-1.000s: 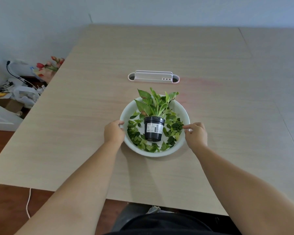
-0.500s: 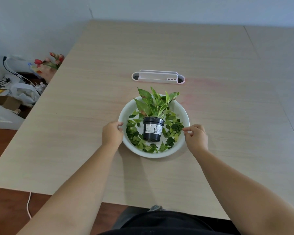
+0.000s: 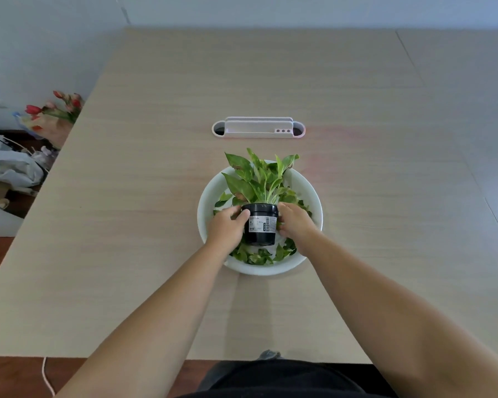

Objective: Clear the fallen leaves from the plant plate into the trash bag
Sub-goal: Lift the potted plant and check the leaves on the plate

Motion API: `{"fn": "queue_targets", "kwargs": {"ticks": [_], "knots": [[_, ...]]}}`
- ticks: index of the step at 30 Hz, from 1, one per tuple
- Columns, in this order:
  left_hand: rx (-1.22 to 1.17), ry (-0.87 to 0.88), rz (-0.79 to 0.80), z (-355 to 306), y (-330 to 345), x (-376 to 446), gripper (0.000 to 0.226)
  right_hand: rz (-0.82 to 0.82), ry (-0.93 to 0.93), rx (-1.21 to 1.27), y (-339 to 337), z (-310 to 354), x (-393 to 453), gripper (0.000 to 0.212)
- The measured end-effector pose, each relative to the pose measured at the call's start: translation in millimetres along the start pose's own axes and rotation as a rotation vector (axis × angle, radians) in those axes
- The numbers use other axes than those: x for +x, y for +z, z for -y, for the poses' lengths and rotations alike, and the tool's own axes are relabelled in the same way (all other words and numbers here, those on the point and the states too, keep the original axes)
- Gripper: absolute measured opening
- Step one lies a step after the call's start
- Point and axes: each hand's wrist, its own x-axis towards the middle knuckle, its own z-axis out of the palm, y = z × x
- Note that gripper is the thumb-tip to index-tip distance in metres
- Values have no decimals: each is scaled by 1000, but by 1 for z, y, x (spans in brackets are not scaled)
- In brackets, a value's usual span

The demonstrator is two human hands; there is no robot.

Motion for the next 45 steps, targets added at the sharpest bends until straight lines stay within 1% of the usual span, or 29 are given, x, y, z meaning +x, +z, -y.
{"fn": "queue_targets", "kwargs": {"ticks": [2,4,5,7,11,14,17,20,22,24,27,28,31,33,38,42,45], "knots": [[-149,-64,-8,1,3,2,42,9,14,22,5,1,3,30],[-183,-49,-31,-4,1,2,32,-19,0,18,8,0,7,25],[-199,-36,-47,-6,-1,2,30,-32,-4,37,8,0,8,28],[-254,-19,-64,-11,-5,4,31,-55,-34,88,8,5,8,38],[-285,5,-72,-22,-17,14,33,-83,-145,233,6,24,8,40],[-385,-24,-49,-31,-21,20,34,-91,-199,279,3,37,10,44],[-464,-27,-42,-32,-24,23,35,-88,-187,277,3,40,13,35],[-522,-40,-75,-29,-28,29,34,-82,-119,365,5,36,16,28],[-528,-49,-84,-25,-29,32,32,-77,-109,362,8,30,18,27],[-531,-43,-77,-22,-29,32,29,-76,-105,341,11,24,18,30],[-542,-48,-74,-16,-30,30,25,-103,-96,301,13,15,19,18],[-554,-62,-73,-14,-31,28,22,-106,-97,290,13,13,19,17],[-558,-83,-75,-7,-31,24,10,-103,-109,290,12,6,20,21],[-544,-77,-68,-4,-29,22,6,-103,-105,278,11,0,20,22],[-525,-76,-28,-1,-27,18,12,-120,-104,320,10,-7,18,21],[-536,-54,17,-1,-26,12,16,-132,-105,315,7,-8,17,32],[-540,-29,43,-1,-26,11,19,-121,-104,294,5,-11,16,34]]}}
